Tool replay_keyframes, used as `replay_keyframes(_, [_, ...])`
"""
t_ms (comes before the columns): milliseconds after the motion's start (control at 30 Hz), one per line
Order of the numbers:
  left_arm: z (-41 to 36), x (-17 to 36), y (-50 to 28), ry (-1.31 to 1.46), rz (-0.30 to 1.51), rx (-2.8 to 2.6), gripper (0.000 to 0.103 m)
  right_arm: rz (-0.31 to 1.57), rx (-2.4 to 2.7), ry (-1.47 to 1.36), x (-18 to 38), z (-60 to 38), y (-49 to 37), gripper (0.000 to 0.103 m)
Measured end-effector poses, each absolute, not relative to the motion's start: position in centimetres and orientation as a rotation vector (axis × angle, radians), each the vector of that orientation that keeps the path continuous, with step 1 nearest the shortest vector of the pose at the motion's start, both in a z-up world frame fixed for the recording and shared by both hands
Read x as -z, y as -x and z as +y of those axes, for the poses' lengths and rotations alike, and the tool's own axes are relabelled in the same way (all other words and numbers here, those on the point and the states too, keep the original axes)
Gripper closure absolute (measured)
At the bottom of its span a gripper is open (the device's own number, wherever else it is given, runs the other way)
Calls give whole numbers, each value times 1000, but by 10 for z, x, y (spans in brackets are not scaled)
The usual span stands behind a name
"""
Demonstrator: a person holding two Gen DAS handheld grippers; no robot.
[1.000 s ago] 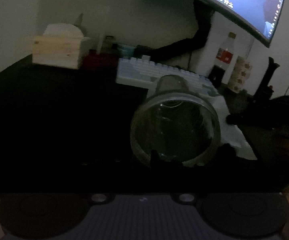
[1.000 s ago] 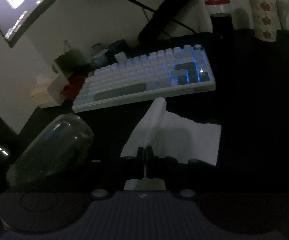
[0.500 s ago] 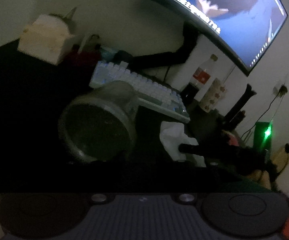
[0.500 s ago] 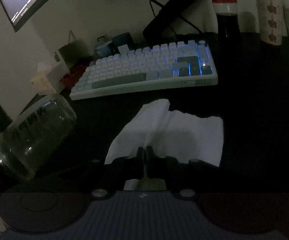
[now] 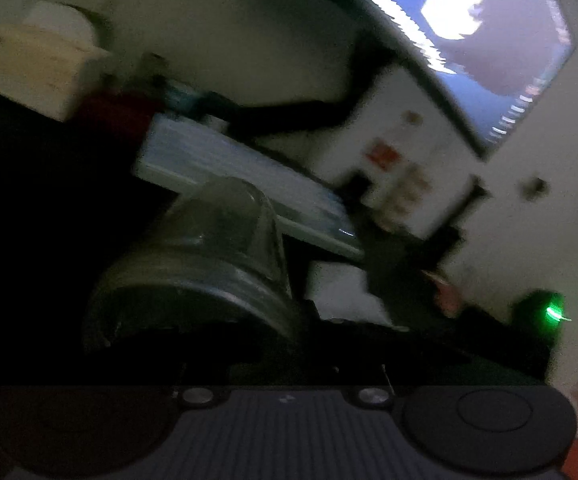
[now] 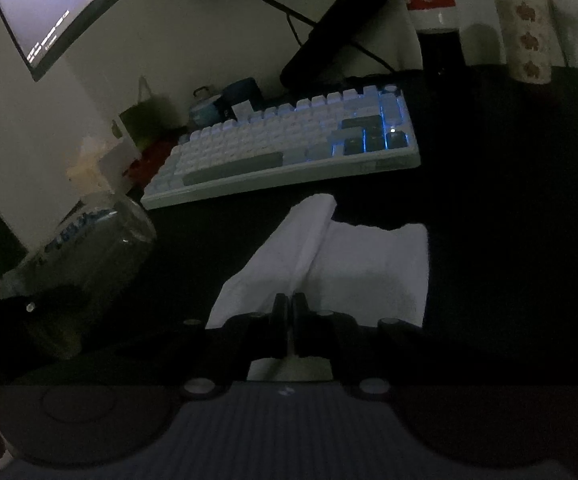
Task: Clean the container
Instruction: 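Grasp the white paper towel with the right gripper while the left gripper grips the jar, then lift the jar with the left gripper while the right gripper pushes the towel inside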
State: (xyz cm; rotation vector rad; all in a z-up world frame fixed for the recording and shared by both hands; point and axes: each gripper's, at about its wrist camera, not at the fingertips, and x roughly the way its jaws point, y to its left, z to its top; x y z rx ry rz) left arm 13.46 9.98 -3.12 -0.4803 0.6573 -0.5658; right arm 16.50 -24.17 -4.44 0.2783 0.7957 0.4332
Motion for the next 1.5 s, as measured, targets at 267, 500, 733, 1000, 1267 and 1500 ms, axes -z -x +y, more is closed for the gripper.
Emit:
replay_keyframes(267, [56,28,-101,147,669,716,92,702,-499,-326,9,-259,-146,99])
replay_keyframes(500, [39,34,-77,-16,669,595,76,550,-682,-211,-46,-237,-100,99])
replay_keyframes(733, [51,36,-78,84,643,605,73,616,-837,-62,-41,-165,-90,99])
replay_keyframes(1000, [61,39,-82,177,620,627,72,611,-798,-121,-38,-172,-107,70])
replay_keyframes(1267, [62,41,-81,217,610,632,71,605,-621,-215,-19,-186,-125,78])
replay_keyframes(1500, [60,41,-80,215,610,619,71,583,-720,-180,-19,-165,-110,79])
